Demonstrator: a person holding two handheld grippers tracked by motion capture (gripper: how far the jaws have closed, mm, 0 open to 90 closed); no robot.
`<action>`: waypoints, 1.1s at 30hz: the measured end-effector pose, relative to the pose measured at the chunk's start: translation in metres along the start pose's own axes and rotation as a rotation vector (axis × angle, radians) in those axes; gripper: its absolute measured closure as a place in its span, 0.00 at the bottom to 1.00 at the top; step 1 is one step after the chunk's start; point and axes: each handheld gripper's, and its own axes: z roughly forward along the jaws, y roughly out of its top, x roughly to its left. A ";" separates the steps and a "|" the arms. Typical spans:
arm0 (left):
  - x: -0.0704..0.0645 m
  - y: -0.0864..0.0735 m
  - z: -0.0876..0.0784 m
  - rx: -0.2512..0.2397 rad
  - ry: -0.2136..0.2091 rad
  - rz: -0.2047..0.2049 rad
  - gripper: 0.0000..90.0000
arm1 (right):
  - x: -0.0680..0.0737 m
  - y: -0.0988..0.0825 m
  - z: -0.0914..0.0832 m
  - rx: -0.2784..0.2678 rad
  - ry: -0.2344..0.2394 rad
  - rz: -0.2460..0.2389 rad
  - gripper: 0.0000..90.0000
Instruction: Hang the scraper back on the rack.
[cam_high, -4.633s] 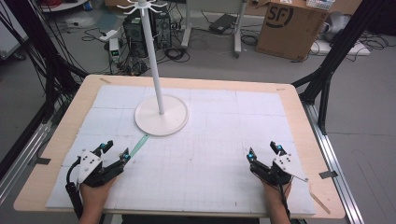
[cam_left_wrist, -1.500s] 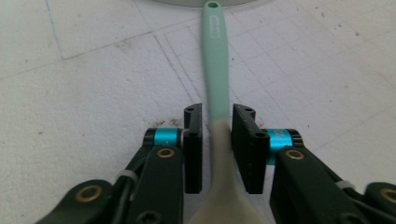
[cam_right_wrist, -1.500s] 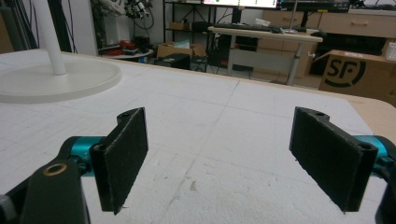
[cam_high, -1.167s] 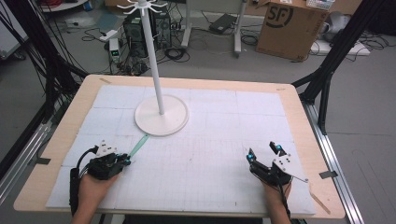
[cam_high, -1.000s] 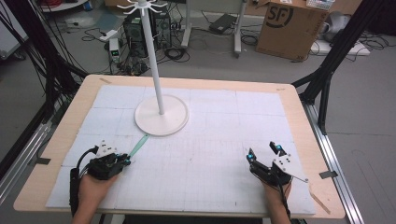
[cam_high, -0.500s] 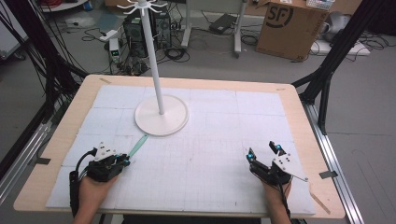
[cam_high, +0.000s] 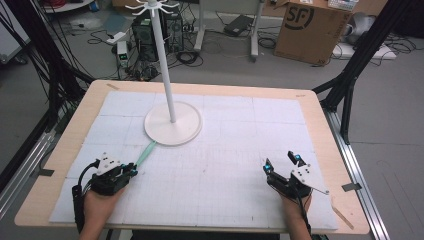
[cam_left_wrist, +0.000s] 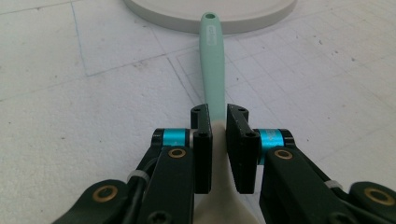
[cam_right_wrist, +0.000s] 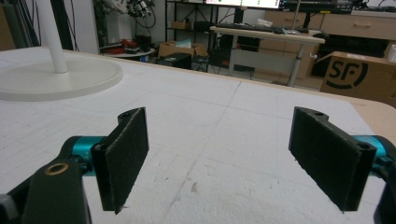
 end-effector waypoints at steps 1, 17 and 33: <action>0.000 0.000 0.000 -0.010 0.002 -0.001 0.90 | 0.000 0.000 0.000 -0.001 0.000 -0.001 0.21; -0.012 0.003 -0.008 -0.181 0.034 0.006 0.90 | 0.000 0.000 0.000 -0.006 -0.002 -0.009 0.21; -0.030 0.009 -0.005 -0.412 0.005 -0.009 0.90 | 0.002 -0.001 -0.006 -0.021 -0.009 -0.007 0.21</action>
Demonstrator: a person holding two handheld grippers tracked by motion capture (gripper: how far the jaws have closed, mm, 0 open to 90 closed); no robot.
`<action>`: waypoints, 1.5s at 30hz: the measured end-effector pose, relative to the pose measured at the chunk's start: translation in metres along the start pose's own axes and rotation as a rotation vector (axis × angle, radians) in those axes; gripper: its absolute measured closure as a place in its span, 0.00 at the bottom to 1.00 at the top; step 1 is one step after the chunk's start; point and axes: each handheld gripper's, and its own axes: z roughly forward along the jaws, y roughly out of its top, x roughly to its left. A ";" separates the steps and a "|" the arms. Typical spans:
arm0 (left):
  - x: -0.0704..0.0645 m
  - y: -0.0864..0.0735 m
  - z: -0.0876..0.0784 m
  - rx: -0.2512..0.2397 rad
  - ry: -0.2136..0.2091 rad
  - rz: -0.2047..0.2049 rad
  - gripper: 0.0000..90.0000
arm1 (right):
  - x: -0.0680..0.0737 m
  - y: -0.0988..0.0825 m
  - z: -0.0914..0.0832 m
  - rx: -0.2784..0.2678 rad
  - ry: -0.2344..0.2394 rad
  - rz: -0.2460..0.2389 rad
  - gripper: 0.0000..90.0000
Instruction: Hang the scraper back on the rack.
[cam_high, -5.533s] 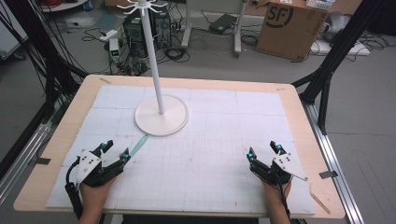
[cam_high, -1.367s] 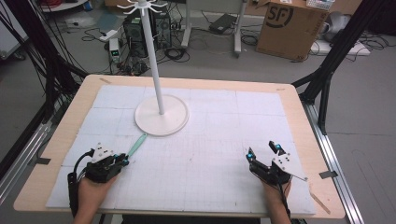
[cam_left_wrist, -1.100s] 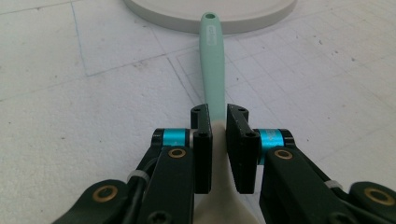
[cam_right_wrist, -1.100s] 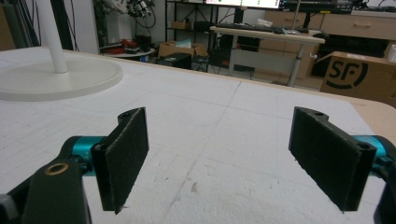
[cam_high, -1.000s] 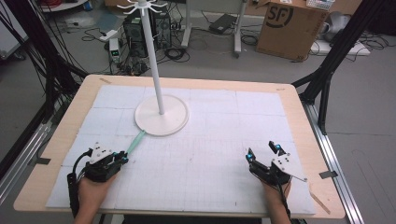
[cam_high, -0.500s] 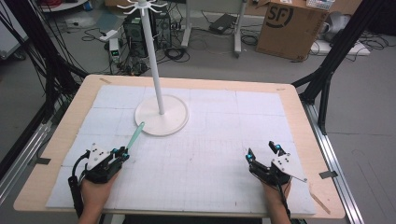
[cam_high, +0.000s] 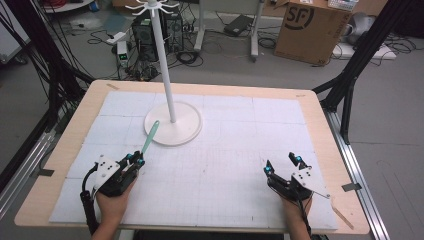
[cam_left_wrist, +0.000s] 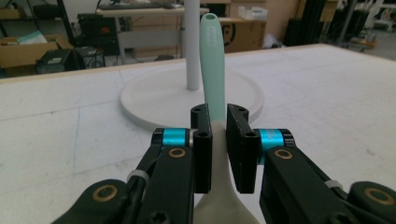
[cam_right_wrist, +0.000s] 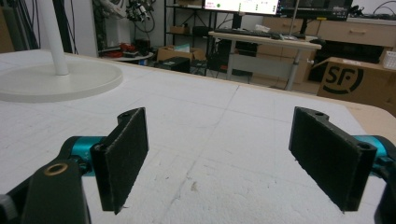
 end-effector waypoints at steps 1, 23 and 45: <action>-0.001 0.000 0.000 -0.014 -0.002 -0.004 0.90 | 0.000 0.000 0.000 0.002 0.001 0.002 0.21; -0.010 0.014 0.002 -0.210 -0.011 0.013 0.90 | 0.000 0.001 0.002 0.019 0.005 -0.003 0.21; 0.001 0.054 0.008 -0.363 -0.008 -0.062 0.90 | 0.000 0.001 0.002 0.024 0.009 0.000 0.21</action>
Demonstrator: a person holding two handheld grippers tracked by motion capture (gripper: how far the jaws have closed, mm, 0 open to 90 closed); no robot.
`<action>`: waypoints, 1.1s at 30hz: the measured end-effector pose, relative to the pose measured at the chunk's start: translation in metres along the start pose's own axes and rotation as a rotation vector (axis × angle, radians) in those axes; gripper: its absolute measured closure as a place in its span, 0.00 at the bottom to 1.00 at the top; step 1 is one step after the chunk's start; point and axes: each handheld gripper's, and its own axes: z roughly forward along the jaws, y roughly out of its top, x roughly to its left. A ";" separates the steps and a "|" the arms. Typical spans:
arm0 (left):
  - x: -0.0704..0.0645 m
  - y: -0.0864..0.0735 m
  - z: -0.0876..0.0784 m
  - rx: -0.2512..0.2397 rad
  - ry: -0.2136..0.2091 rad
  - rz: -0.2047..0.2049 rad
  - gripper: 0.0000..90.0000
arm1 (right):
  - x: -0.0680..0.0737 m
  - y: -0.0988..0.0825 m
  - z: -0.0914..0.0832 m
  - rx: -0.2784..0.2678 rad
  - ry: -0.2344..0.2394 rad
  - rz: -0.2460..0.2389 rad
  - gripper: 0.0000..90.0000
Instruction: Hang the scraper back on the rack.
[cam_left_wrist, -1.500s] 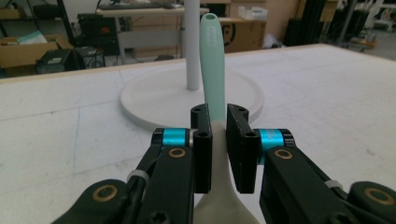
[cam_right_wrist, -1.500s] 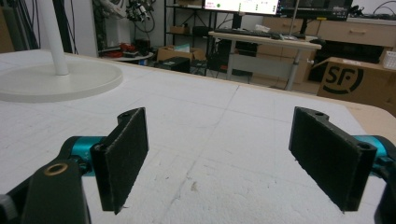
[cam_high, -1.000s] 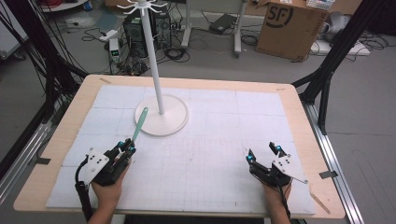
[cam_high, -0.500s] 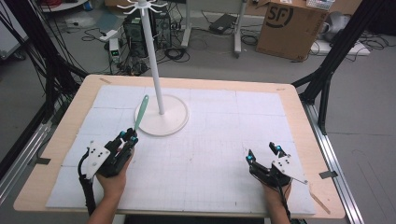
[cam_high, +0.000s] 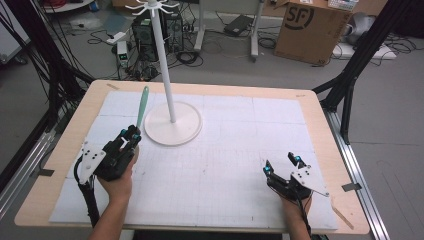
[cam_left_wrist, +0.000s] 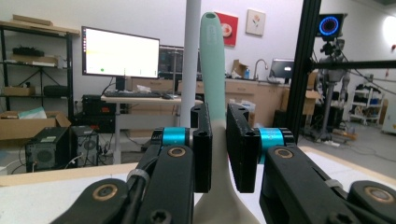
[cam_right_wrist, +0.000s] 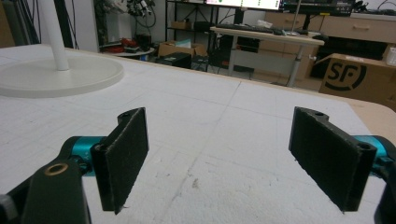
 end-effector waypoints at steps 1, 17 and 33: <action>0.000 0.001 0.000 -0.016 -0.002 -0.005 0.90 | 0.000 0.000 0.000 0.001 0.001 0.001 0.21; -0.011 0.033 0.028 -0.114 0.028 0.028 0.90 | 0.000 0.000 0.001 0.003 0.004 -0.003 0.21; -0.009 0.049 0.043 -0.165 0.050 0.021 0.90 | 0.000 0.000 0.001 0.003 0.004 -0.004 0.22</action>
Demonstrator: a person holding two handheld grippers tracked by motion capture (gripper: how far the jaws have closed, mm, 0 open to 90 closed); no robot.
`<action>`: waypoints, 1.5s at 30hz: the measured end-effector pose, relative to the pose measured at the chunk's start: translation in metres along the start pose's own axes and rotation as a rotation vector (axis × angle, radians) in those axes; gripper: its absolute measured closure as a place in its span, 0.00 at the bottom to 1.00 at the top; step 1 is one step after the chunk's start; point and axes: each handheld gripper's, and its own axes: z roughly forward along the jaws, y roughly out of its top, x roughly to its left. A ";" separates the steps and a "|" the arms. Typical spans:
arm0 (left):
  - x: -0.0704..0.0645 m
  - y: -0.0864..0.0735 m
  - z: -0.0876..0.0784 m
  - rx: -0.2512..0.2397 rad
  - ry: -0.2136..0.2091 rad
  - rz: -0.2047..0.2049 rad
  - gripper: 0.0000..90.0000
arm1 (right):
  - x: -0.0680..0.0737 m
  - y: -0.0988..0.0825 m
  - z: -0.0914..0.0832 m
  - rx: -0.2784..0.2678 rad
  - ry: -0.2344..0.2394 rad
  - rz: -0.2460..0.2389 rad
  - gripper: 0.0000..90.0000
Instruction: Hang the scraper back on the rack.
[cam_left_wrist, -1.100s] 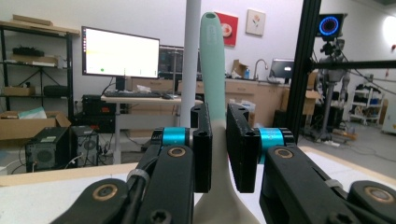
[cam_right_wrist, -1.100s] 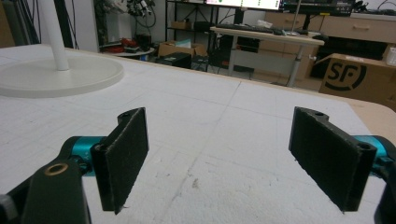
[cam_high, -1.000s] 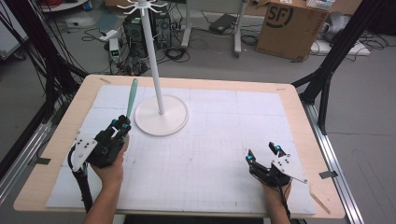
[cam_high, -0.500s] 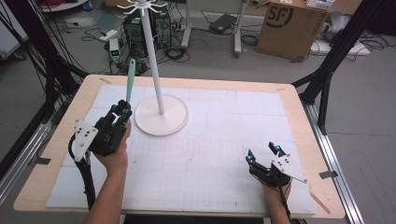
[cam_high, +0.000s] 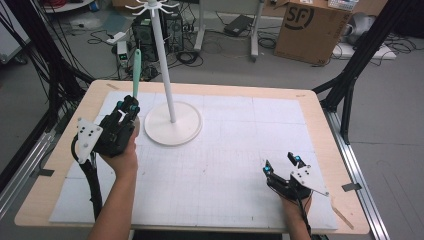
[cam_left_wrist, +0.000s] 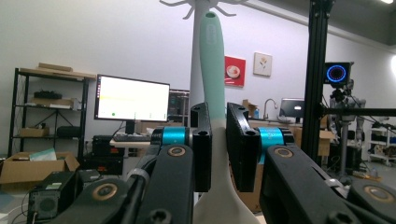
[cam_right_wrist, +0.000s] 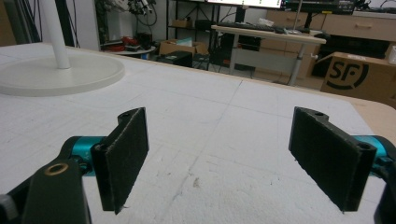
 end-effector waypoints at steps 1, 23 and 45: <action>0.000 0.000 0.001 -0.008 0.002 -0.003 0.90 | 0.000 0.000 0.000 0.000 0.000 0.000 0.22; -0.001 0.026 0.030 -0.043 0.013 -0.022 0.90 | 0.000 0.000 0.000 0.002 0.002 -0.004 0.22; 0.003 0.044 0.048 -0.045 0.030 -0.016 0.90 | 0.000 0.000 0.001 0.003 0.000 -0.007 0.22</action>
